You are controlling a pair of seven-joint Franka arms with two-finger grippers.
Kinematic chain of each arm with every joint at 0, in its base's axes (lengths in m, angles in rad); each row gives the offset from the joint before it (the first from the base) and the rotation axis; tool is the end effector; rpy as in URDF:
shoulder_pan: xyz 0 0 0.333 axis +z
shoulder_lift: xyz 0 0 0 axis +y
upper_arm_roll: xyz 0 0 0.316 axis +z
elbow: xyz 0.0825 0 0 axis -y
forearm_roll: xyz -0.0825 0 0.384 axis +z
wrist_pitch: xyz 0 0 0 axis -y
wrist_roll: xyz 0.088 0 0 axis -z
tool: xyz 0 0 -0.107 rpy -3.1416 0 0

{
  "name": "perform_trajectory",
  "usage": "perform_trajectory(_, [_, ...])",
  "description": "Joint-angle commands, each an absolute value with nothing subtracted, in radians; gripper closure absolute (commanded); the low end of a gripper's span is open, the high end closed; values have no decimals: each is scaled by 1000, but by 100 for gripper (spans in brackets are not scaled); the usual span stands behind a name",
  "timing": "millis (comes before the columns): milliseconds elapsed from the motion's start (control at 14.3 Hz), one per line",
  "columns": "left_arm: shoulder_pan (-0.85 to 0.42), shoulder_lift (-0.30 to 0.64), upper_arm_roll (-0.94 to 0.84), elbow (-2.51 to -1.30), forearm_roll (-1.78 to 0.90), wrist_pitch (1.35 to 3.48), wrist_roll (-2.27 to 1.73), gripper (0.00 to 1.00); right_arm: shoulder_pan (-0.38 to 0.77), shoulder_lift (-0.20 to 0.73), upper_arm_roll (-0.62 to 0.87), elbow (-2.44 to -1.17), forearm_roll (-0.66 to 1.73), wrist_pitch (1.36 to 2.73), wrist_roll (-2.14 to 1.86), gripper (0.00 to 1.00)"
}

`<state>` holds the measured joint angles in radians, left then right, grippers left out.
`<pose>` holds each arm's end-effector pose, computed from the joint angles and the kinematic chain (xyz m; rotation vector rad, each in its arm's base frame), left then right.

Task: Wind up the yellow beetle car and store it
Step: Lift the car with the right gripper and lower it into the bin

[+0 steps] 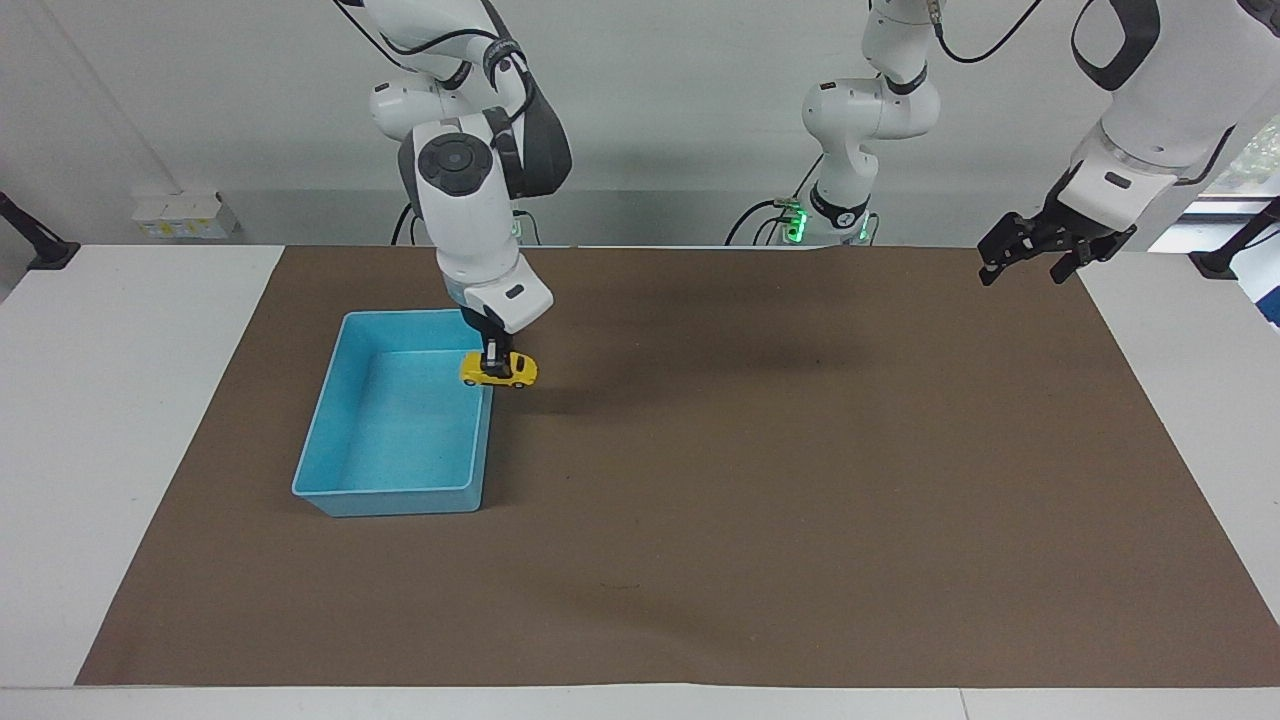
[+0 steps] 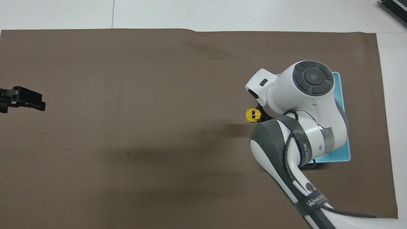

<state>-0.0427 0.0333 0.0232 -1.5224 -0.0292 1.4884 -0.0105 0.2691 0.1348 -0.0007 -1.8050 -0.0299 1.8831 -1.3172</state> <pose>0.5561 -0.0144 0.6217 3.1124 -0.0162 -0.1054 0.5733 0.1554 0.4617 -2.1899 -2.2449 0.0992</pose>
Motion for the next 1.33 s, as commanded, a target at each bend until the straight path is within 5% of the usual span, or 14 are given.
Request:
perform_trajectory(0, [-35,38,18,-1508,-20,1470,-20,0,187,118,8,-1839,-44,1875,-1434,100])
perform_trajectory(420, [-35,38,18,-1508,-20,1470,-20,0,54,46,6,-2002,-48,1991,-1597,100])
perform_trajectory(1260, [-35,38,18,-1508,-20,1470,-20,0,51,78,6,-2246,-66,2333,-1615,100])
